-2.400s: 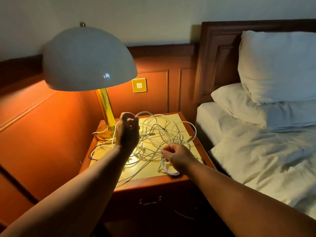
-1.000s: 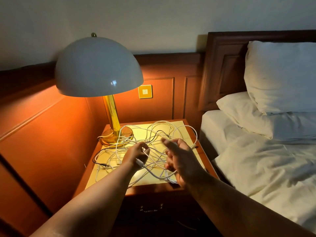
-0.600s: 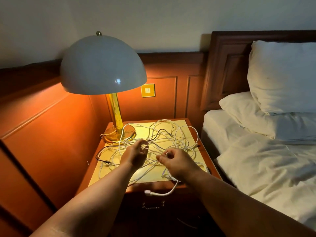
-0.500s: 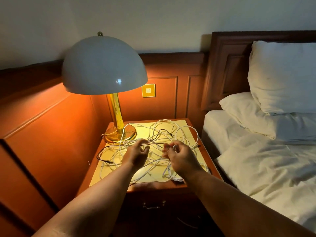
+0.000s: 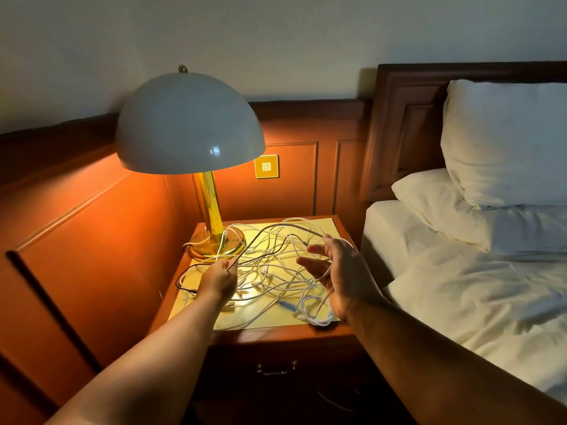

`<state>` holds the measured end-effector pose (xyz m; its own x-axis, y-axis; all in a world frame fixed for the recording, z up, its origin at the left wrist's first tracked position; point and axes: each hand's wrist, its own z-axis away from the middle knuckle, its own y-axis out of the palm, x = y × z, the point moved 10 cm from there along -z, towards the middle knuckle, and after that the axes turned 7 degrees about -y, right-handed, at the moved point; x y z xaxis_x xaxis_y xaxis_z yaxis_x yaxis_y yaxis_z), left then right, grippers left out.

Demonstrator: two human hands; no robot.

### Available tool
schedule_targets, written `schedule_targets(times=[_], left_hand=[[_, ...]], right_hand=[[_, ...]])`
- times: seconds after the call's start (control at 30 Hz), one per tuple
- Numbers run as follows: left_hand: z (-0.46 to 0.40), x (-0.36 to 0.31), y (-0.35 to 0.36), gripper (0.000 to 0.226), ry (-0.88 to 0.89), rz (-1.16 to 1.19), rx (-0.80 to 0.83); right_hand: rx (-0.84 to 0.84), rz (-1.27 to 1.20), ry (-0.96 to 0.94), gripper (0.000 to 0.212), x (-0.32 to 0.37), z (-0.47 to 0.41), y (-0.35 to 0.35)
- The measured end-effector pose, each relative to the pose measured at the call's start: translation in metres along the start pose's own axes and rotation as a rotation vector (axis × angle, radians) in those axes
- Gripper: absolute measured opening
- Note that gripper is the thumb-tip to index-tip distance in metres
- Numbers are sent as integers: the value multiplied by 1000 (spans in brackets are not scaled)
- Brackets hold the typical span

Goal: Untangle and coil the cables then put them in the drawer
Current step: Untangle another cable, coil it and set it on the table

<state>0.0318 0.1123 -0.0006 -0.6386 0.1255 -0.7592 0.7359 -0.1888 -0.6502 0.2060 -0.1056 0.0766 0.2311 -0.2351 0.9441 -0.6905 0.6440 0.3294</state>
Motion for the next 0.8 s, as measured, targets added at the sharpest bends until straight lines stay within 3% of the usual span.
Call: schedule_targets(times=[0.17, 0.3, 0.5, 0.6, 0.7, 0.8], left_hand=[[12, -35, -27, 19, 65, 316, -113], [24, -73, -47, 14, 156, 462, -166], [30, -119, -73, 26, 402, 302, -260], [50, -143, -86, 24, 540, 211, -325], [61, -157, -91, 18, 559, 254, -220], [73, -165, -86, 14, 531, 204, -25]], right_hand=[[73, 123, 47, 13, -21, -1, 1], [119, 267, 120, 35, -34, -3, -3], [96, 227, 151, 22, -31, -2, -11], [88, 307, 106, 29, -19, 0, -14], [41, 391, 33, 41, 3, 3, -18], [38, 438, -50, 32, 34, 9, -17]])
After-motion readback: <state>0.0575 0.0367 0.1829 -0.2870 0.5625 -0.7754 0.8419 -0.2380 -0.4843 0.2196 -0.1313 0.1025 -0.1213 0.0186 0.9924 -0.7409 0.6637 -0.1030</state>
